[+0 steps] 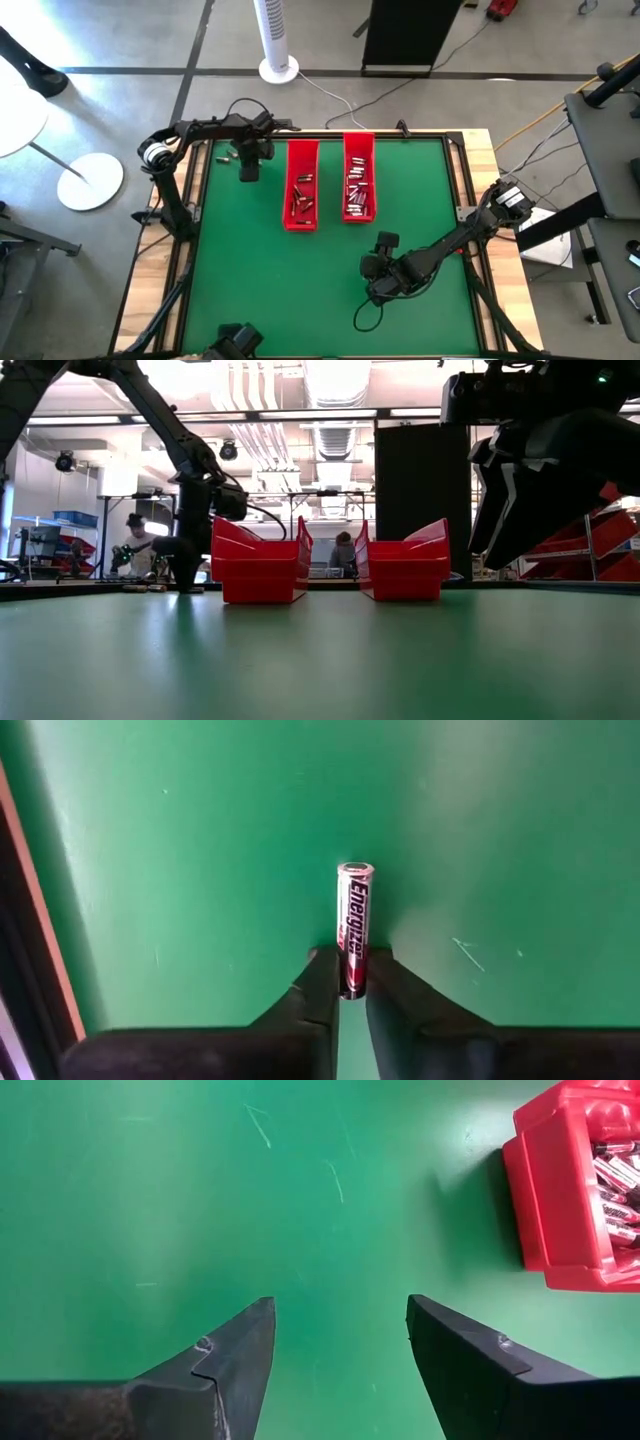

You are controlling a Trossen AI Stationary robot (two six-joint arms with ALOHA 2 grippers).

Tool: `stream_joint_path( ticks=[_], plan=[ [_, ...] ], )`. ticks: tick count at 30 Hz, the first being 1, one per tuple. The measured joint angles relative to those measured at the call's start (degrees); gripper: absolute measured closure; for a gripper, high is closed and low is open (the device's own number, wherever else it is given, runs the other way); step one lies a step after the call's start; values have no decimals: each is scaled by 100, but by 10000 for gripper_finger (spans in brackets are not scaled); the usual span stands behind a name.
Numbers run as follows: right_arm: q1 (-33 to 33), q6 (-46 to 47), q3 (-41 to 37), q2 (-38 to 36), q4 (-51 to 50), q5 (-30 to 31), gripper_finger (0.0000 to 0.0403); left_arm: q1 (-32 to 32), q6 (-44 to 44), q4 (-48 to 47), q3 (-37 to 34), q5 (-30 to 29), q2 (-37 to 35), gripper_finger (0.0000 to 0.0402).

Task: Sort batteries
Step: Put the silver battery into the right red bin

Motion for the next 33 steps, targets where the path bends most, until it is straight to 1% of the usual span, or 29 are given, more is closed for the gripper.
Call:
stream_joint_path(
  ticks=[2,8,14,18,21,27,33],
  plan=[
    [0,-4,0,0,2,1,184,1,-145,10,-8,4,-12,391],
    [0,-14,0,0,-19,1,184,-4,-491,28,-24,78,-44,387],
    [0,-105,-7,-24,-49,0,184,-33,-1013,-116,-58,382,-319,392],
    [0,-217,-7,-71,-46,1,184,-160,-1407,-602,-182,767,-564,393],
    [0,-302,-7,-89,-46,15,184,-307,-1705,-714,-347,1026,-765,393],
    [-26,-449,-4,-153,-42,239,184,-1013,-2053,-707,-761,1103,-1172,394],
    [-54,-536,15,-155,-34,286,184,-2033,-2597,-743,-1253,1102,-1821,394]
  ],
)
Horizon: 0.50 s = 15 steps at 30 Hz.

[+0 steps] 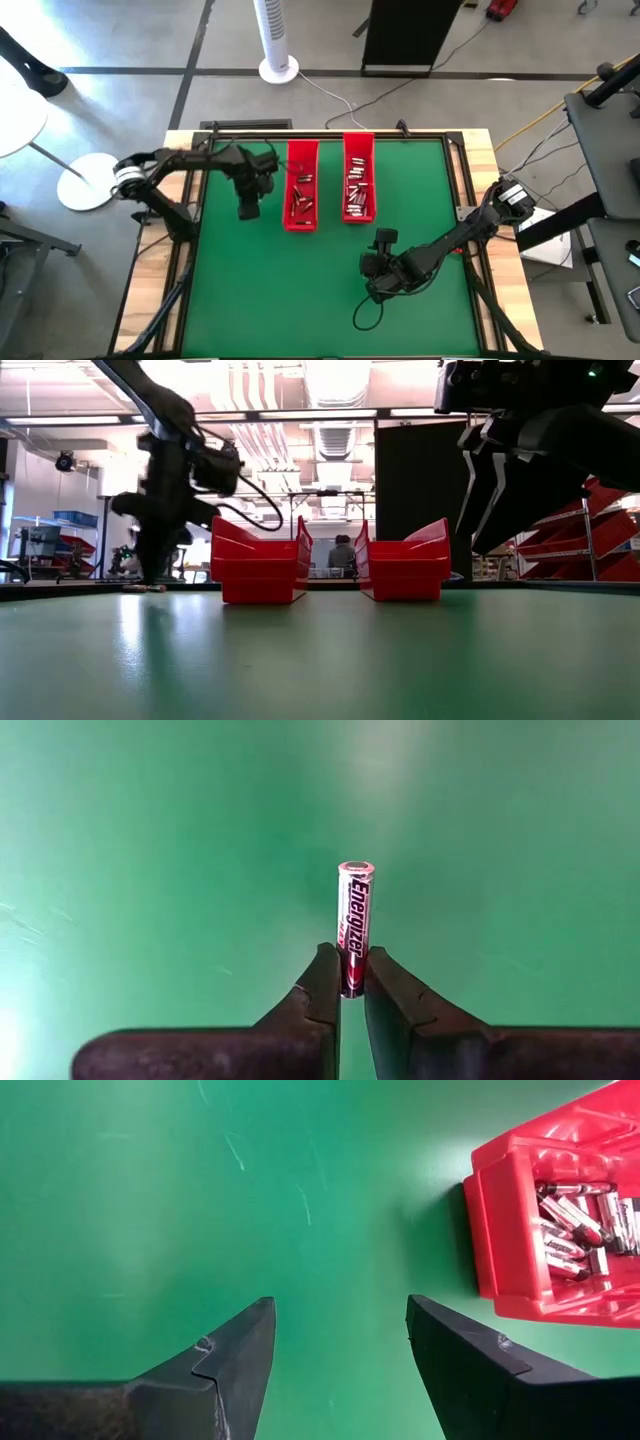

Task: Sort batteries
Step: Put the silver battery into the right red bin

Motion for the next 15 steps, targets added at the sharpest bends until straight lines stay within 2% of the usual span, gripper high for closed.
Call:
stream_joint_path(
  ticks=[3,7,12,15],
  plan=[
    [-1,25,0,0,17,0,184,-653,-577,41,-364,-12,-491,394],
    [-8,22,0,0,56,17,183,-1845,-1611,308,-901,-14,-1119,394],
    [-27,-86,16,0,175,207,184,-3571,-2911,1000,-1023,-175,-1510,394],
    [-31,-130,109,0,169,223,184,-4321,-3519,1122,-847,-468,-1511,394]
  ],
)
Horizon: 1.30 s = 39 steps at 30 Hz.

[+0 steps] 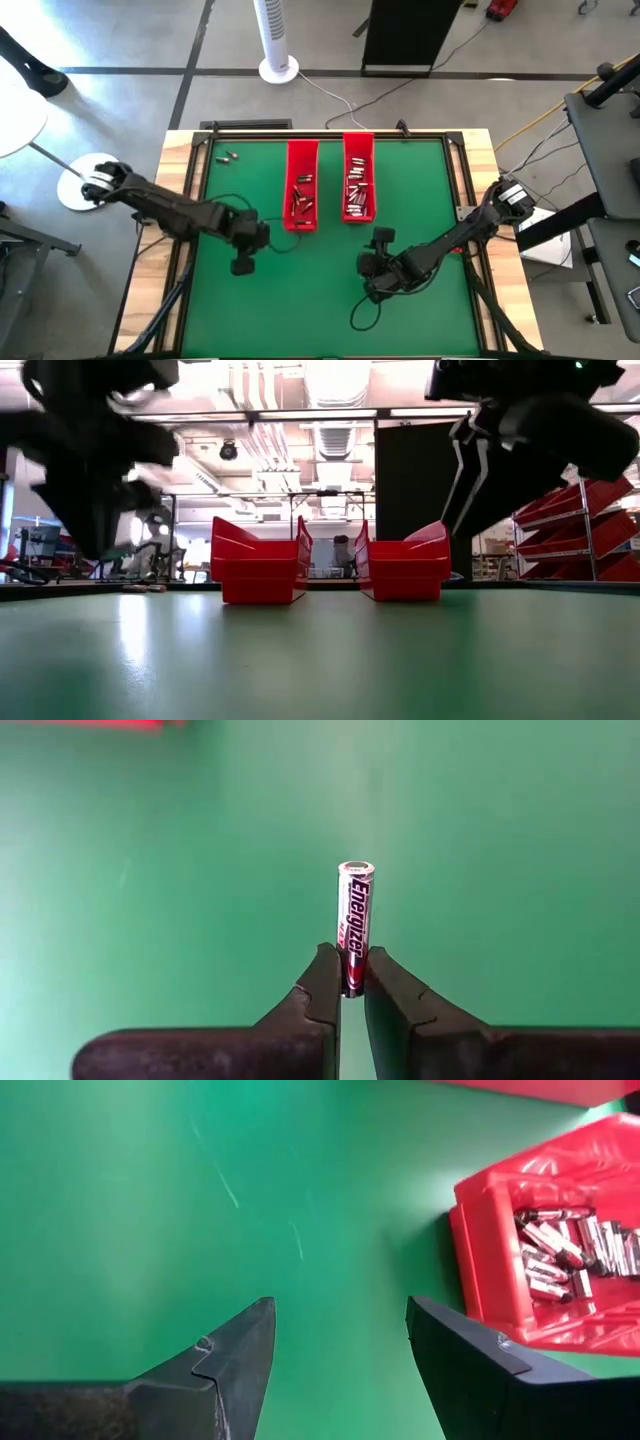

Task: Sort batteries
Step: Put the silver battery into the right red bin

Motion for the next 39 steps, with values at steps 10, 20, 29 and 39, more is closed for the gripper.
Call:
stream_joint_path(
  ticks=[10,20,29,39],
  plan=[
    [199,160,173,0,67,-4,184,-804,-1020,1013,1107,-962,969,394],
    [750,665,-220,20,980,-11,184,-808,-475,1913,2326,-1100,2925,394],
    [837,7,-1139,24,3507,41,184,-785,-359,1911,3038,-1108,3874,392],
    [395,-902,-1342,209,4450,56,184,-722,87,2030,3120,-1134,4164,389]
  ],
)
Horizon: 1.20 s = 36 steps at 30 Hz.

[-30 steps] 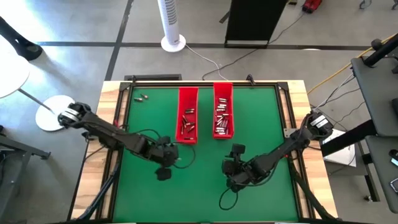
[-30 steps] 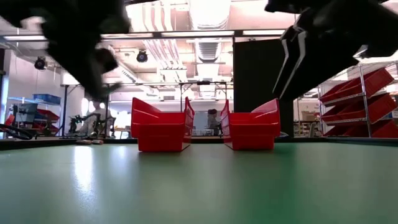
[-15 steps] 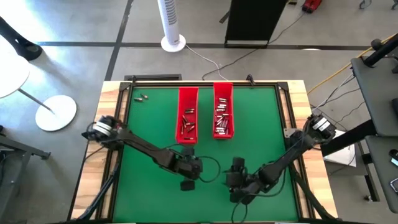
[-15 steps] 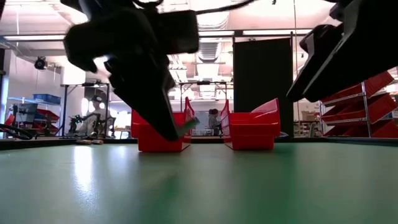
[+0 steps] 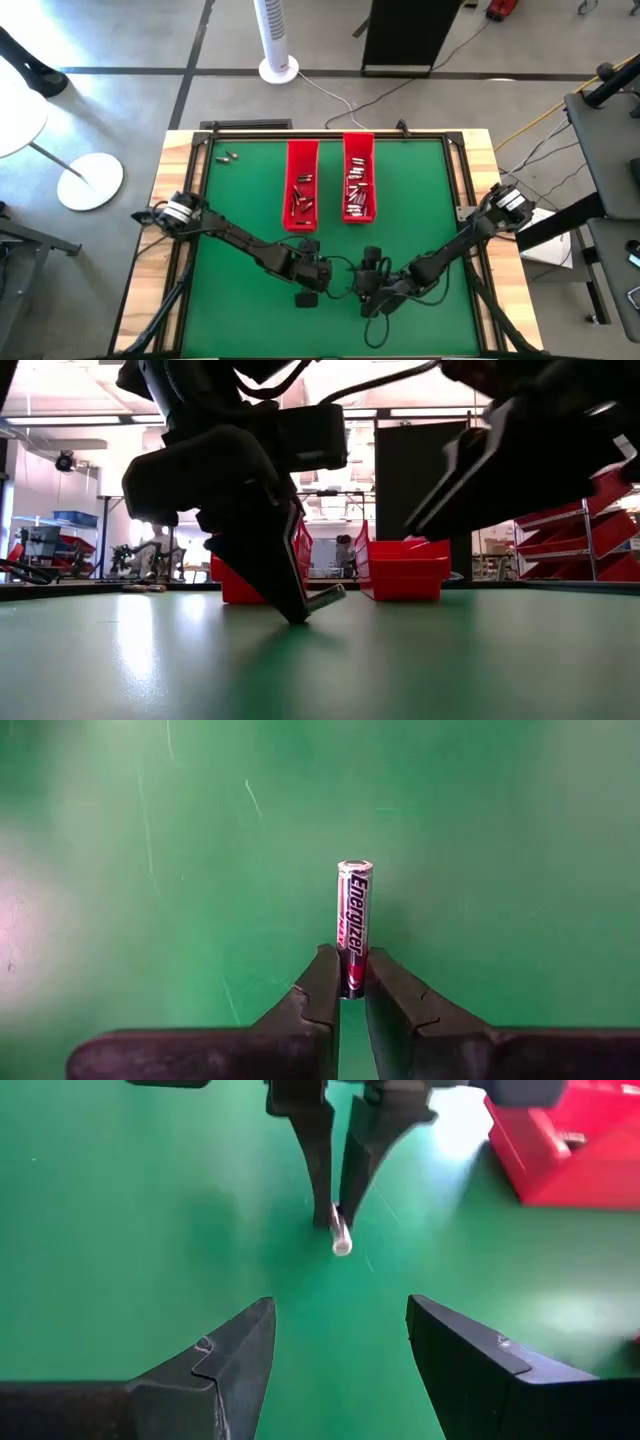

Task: Sort batteries
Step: Put the silver battery into the right red bin

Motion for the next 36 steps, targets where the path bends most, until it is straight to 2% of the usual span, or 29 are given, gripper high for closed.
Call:
stream_joint_path(
  ticks=[4,8,16,21,26,30,33,36],
  plan=[
    [-142,-329,-2,356,790,-149,184,3,93,21,0,2,4,372],
    [-251,-439,-2,702,1448,-322,184,13,86,35,-7,-41,4,338],
    [-537,-105,1,789,1628,-318,184,-21,75,-232,-14,-305,-158,250],
    [-732,-247,9,789,1803,-316,184,-134,97,-655,-180,-544,-793,212],
    [-868,-406,9,894,2063,-627,184,-173,-120,-736,-978,-895,-1757,203],
    [-967,-445,51,1235,2349,-894,184,-167,-414,-247,-1911,-1407,-2598,203],
    [-1054,-461,195,1437,2312,-890,184,-166,-472,603,-2651,-1476,-3047,203],
    [-1166,-492,304,1523,2313,-896,184,-166,-433,2094,-3302,-1469,-3343,203]
  ],
)
